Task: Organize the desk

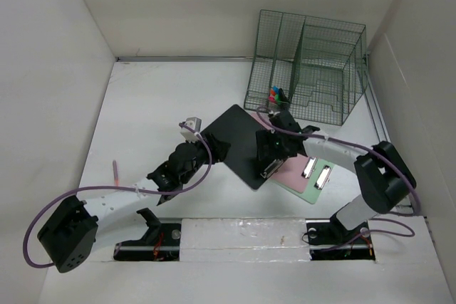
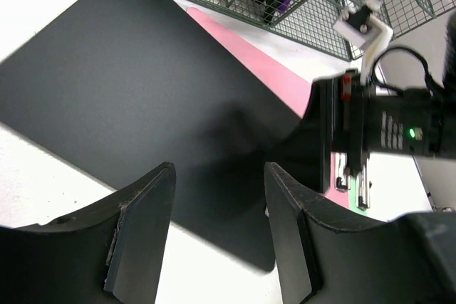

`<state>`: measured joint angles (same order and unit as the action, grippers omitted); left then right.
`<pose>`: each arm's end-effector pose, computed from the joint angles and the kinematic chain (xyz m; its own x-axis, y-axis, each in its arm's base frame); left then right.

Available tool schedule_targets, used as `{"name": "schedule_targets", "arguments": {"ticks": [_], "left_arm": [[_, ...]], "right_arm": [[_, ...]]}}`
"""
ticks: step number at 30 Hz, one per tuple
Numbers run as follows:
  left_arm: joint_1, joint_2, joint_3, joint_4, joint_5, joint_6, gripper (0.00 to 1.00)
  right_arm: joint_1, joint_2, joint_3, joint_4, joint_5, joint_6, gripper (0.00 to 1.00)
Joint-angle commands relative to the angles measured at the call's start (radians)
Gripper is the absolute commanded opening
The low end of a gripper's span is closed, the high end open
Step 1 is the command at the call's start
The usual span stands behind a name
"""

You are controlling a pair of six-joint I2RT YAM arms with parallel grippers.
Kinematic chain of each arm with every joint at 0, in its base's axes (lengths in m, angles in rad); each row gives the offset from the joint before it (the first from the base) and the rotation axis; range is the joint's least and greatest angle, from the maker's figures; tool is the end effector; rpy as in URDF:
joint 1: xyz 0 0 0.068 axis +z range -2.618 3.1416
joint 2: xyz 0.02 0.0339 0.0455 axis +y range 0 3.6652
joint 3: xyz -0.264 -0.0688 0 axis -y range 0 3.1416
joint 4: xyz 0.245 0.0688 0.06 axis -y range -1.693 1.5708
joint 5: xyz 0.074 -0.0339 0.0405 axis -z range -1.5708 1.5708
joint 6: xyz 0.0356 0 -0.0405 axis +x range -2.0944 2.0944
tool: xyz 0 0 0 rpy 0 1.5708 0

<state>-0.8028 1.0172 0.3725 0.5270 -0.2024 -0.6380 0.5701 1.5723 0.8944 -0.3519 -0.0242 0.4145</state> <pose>0.1588 -0.1541 0.2260 -0.4026 -0.4230 -0.8118 0.4060 0.7123 -0.5725 0.2565 0.1655 0.1766 -0.8820 -0.0872 -0.4630 -0.2128 0.9505 0.2264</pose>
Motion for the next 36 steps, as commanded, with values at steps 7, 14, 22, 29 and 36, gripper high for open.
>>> {"name": "schedule_targets", "arguments": {"ticks": [7,14,22,29,36], "left_arm": [[0.004,-0.045,-0.014,0.033,0.001,-0.008,0.48],[0.004,-0.043,-0.014,0.037,0.006,-0.008,0.48],[0.004,-0.031,-0.014,0.045,0.021,-0.009,0.48],[0.004,-0.028,-0.014,0.047,0.023,-0.009,0.48],[0.004,-0.023,-0.014,0.054,0.035,-0.011,0.48]], "right_arm": [[0.077,-0.113,-0.052,-0.016,0.179,0.092,1.0],[0.207,-0.031,0.011,-0.097,0.314,0.167,1.0],[0.29,-0.041,-0.017,-0.097,0.383,0.213,1.0],[0.342,-0.029,0.004,-0.144,0.431,0.228,1.0],[0.352,-0.09,-0.023,-0.085,0.366,0.156,1.0]]}}
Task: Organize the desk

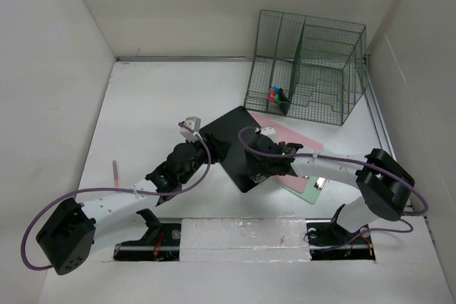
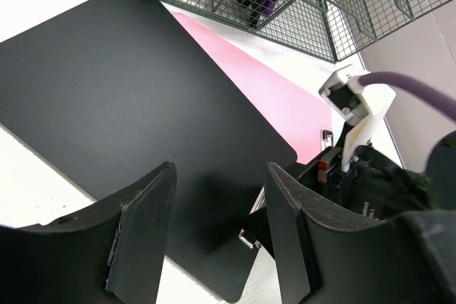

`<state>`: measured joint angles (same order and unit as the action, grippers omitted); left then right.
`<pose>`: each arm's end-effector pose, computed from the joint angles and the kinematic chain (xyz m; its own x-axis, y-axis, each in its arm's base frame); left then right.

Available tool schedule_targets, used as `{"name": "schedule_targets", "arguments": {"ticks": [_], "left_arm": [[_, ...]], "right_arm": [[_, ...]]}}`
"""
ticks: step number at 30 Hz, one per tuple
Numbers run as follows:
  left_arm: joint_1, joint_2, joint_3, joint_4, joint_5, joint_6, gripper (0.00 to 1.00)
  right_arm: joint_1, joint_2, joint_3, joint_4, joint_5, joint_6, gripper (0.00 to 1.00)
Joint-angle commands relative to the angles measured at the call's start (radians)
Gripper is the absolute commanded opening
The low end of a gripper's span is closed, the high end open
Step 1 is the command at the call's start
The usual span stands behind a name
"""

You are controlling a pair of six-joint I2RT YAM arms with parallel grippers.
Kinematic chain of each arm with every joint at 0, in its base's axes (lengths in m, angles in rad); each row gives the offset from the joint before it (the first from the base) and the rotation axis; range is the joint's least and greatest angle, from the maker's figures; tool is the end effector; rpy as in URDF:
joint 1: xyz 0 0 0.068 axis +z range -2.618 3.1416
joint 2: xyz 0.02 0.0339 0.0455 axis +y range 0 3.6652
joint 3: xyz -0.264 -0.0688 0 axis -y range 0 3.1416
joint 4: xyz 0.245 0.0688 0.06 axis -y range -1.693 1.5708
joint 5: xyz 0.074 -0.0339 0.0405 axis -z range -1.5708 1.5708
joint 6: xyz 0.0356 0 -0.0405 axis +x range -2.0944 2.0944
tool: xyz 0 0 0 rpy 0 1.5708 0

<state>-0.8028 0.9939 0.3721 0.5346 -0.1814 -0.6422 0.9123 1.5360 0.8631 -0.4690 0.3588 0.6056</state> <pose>0.1566 -0.1529 0.2313 -0.3974 -0.4365 -0.8071 0.4303 0.6882 -0.5841 0.1839 0.2173 0.1740 -0.8282 -0.1995 -0.5237 -0.2186 0.9755 -0.0258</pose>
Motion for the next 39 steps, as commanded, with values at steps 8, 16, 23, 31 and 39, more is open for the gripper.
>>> {"name": "schedule_targets", "arguments": {"ticks": [8,16,23,31,39], "left_arm": [[0.004,0.008,-0.015,0.053,0.02,-0.005,0.47],[0.004,0.011,-0.015,0.057,0.026,-0.005,0.46],[0.004,0.012,-0.015,0.061,0.031,-0.005,0.46],[0.004,0.02,-0.013,0.064,0.033,-0.004,0.46],[0.004,0.026,-0.012,0.065,0.039,-0.005,0.45]], "right_arm": [[0.01,-0.007,0.046,0.021,0.015,-0.066,1.0],[-0.009,-0.026,0.039,-0.033,0.085,0.045,0.85],[-0.121,-0.068,-0.019,-0.002,-0.004,0.056,0.59],[-0.153,-0.096,-0.036,-0.017,-0.024,0.057,0.41],[-0.101,-0.117,-0.001,0.006,-0.106,0.08,0.4]]}}
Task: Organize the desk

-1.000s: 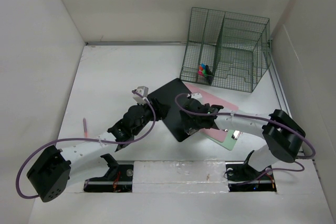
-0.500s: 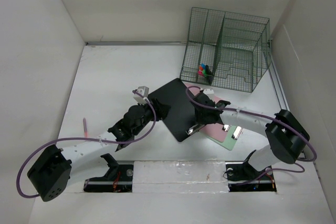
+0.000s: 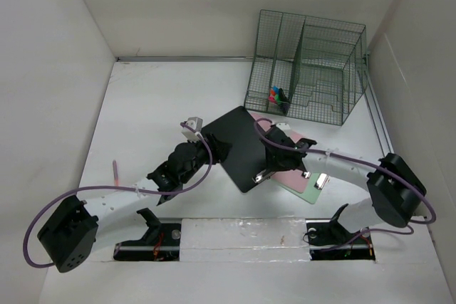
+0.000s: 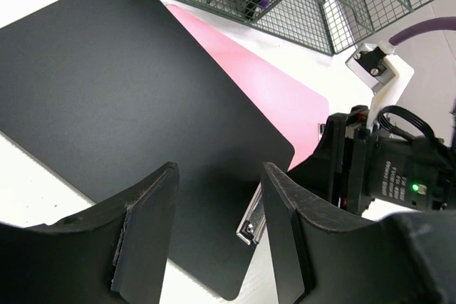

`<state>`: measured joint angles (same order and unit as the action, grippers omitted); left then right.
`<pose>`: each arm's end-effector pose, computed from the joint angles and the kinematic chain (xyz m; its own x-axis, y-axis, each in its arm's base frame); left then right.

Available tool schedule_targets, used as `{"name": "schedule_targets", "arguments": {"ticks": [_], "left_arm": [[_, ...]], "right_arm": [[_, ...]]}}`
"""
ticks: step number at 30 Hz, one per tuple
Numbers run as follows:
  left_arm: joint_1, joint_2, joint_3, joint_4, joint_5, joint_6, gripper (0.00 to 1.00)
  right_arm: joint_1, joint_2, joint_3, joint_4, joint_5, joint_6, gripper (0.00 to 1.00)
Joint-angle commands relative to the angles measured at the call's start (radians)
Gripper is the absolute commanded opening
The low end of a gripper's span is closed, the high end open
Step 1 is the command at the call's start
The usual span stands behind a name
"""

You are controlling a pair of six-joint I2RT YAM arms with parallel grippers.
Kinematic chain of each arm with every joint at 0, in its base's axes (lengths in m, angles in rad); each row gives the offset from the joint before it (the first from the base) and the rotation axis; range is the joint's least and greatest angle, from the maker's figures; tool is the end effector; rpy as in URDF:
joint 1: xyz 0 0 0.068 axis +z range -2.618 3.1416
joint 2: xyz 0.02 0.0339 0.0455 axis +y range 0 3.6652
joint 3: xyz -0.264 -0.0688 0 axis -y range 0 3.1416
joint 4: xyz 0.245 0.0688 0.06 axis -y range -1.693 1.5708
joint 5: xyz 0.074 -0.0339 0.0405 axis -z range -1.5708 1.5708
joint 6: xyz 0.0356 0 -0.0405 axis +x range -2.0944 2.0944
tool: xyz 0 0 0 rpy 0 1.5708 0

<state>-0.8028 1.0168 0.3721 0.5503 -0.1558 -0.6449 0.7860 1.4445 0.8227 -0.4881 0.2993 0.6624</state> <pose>0.1580 -0.1556 0.2284 -0.4150 -0.4251 -0.8044 0.4428 0.6780 -0.5868 0.1974 0.1828 0.1847 -0.8579 -0.0273 -0.5131 -0.0708 0.9954 0.0653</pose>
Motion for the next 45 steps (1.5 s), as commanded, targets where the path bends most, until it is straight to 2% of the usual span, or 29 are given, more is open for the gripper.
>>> {"name": "schedule_targets", "arguments": {"ticks": [1,7,9,14,20,22,29,30,34,35,36,37,39,40,45], "left_arm": [[0.004,0.005,-0.012,0.05,0.015,-0.002,0.45],[0.004,0.003,-0.012,0.05,0.013,-0.002,0.45],[0.004,0.0,-0.012,0.05,0.013,-0.001,0.45],[0.004,0.0,-0.012,0.048,0.012,-0.001,0.45],[0.004,0.002,-0.01,0.048,0.015,0.001,0.45],[0.004,0.002,-0.01,0.049,0.013,0.001,0.45],[0.004,0.009,-0.009,0.049,0.01,0.001,0.45],[0.004,0.012,-0.009,0.048,0.009,0.001,0.45],[0.004,0.019,-0.007,0.048,0.004,0.001,0.45],[0.004,0.019,-0.007,0.048,0.002,0.001,0.45],[0.004,0.022,-0.009,0.049,-0.001,0.001,0.45],[0.004,0.022,-0.006,0.046,-0.001,0.001,0.45],[0.004,0.023,-0.007,0.045,-0.007,0.001,0.45],[0.004,0.023,-0.006,0.045,-0.007,0.002,0.45],[0.004,0.022,-0.004,0.04,-0.014,0.002,0.45]], "right_arm": [[0.042,-0.021,0.042,0.032,-0.063,0.04,0.41],[0.09,0.057,0.05,0.092,-0.126,0.114,0.46],[0.09,0.077,0.056,0.085,-0.104,0.129,0.48],[0.09,0.111,0.075,0.083,-0.031,0.201,0.46],[0.07,0.134,0.067,0.083,0.017,0.256,0.38],[0.07,0.163,0.076,0.036,0.075,0.282,0.3],[0.07,0.2,0.087,-0.01,0.142,0.313,0.23],[0.07,0.22,0.098,-0.02,0.152,0.318,0.25],[0.07,0.261,0.125,-0.041,0.179,0.322,0.56],[0.07,0.266,0.128,-0.038,0.184,0.319,0.56],[0.07,0.272,0.131,-0.037,0.182,0.315,0.55],[0.07,0.28,0.142,-0.04,0.19,0.313,0.44],[0.07,0.29,0.157,-0.052,0.201,0.312,0.31],[0.07,0.301,0.165,-0.058,0.211,0.312,0.19],[0.07,0.291,0.165,-0.086,0.236,0.312,0.03]]}}
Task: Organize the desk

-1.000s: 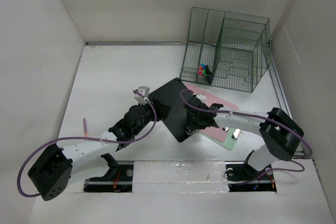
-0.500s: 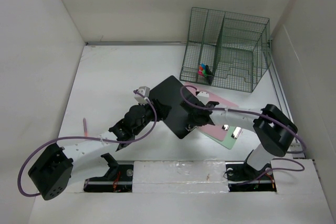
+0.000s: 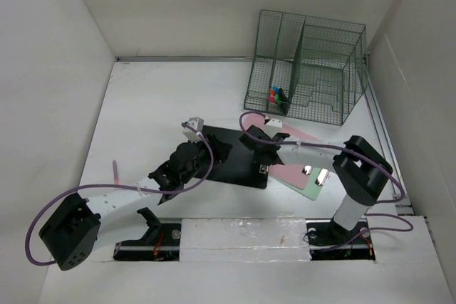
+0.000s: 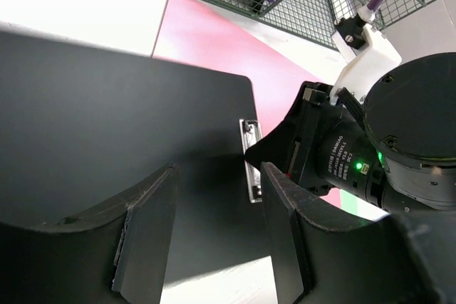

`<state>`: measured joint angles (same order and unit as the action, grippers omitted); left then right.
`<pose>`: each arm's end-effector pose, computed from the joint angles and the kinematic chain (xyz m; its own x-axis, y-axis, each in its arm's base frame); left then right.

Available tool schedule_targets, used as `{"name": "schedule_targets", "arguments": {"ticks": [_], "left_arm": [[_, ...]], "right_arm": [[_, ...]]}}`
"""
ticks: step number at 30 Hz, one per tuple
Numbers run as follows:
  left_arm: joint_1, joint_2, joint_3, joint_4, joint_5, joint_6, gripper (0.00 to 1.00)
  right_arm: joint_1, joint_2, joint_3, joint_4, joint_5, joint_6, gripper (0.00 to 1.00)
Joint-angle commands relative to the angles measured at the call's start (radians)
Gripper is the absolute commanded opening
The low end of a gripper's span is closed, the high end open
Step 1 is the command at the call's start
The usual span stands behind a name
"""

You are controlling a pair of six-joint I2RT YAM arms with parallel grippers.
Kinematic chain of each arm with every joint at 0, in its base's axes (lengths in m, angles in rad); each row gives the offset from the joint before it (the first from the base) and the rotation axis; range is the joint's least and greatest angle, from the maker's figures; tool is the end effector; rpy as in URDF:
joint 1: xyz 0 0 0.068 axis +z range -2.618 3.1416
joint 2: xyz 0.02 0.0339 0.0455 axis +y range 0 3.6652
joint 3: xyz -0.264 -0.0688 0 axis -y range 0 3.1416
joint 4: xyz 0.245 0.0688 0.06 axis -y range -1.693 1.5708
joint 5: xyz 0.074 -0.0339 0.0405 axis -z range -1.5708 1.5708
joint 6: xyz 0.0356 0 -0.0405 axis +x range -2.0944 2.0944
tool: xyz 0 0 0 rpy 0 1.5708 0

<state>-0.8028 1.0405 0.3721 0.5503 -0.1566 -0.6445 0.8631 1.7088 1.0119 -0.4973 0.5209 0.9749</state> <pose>0.1598 -0.1575 0.2236 -0.4277 -0.4114 -0.8049 0.4328 0.6885 -0.5819 0.2223 0.2326 0.1662 -0.7863 0.1852 -0.5894 0.1972 0.9793 0.0446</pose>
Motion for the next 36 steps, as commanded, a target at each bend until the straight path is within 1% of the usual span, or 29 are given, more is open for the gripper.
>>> {"name": "schedule_targets", "arguments": {"ticks": [1,5,8,11,16,20,22,23,25,27,28,29,32,35,36], "left_arm": [[0.004,-0.005,-0.005,0.039,-0.015,0.002,0.45],[0.004,-0.004,-0.006,0.039,-0.017,0.0,0.45],[0.004,0.007,-0.006,0.042,-0.014,-0.001,0.45],[0.004,0.013,-0.002,0.042,-0.012,0.0,0.45],[0.004,0.036,0.011,0.025,-0.024,-0.004,0.46],[0.004,0.052,0.022,0.011,-0.044,-0.012,0.5],[0.013,0.068,0.033,0.01,-0.026,-0.012,0.52],[0.022,0.085,0.042,0.01,0.018,-0.011,0.53],[0.022,0.098,0.054,0.008,0.035,-0.009,0.53],[0.022,0.105,0.063,0.011,0.1,-0.006,0.53],[0.022,0.101,0.064,0.014,0.124,-0.004,0.53],[0.022,0.098,0.057,0.016,0.184,-0.003,0.53],[0.022,0.066,0.033,-0.001,0.256,-0.035,0.54],[0.022,0.027,0.013,-0.041,0.29,-0.092,0.55],[0.022,0.02,0.02,-0.088,0.284,-0.101,0.56]], "right_arm": [[-0.007,0.019,-0.033,-0.072,0.019,-0.004,0.0],[-0.007,-0.015,-0.073,-0.058,0.028,-0.015,0.0],[0.014,-0.076,-0.104,-0.04,0.039,-0.036,0.0],[0.014,-0.095,-0.107,-0.026,0.039,-0.047,0.0],[0.014,-0.187,-0.088,-0.023,0.067,-0.071,0.0],[0.024,-0.253,-0.065,-0.05,0.108,-0.093,0.0],[0.024,-0.282,-0.061,-0.053,0.12,-0.107,0.0],[0.024,-0.291,-0.049,-0.055,0.12,-0.125,0.0],[0.024,-0.293,-0.042,-0.053,0.117,-0.13,0.0],[0.024,-0.291,-0.027,-0.047,0.113,-0.148,0.0],[0.024,-0.287,-0.024,-0.035,0.113,-0.153,0.0],[0.024,-0.281,-0.021,-0.029,0.107,-0.162,0.0],[0.001,-0.268,-0.015,0.019,0.07,-0.17,0.0],[-0.012,-0.265,-0.018,0.069,0.039,-0.166,0.0],[-0.021,-0.27,-0.016,0.08,0.031,-0.168,0.0]]}}
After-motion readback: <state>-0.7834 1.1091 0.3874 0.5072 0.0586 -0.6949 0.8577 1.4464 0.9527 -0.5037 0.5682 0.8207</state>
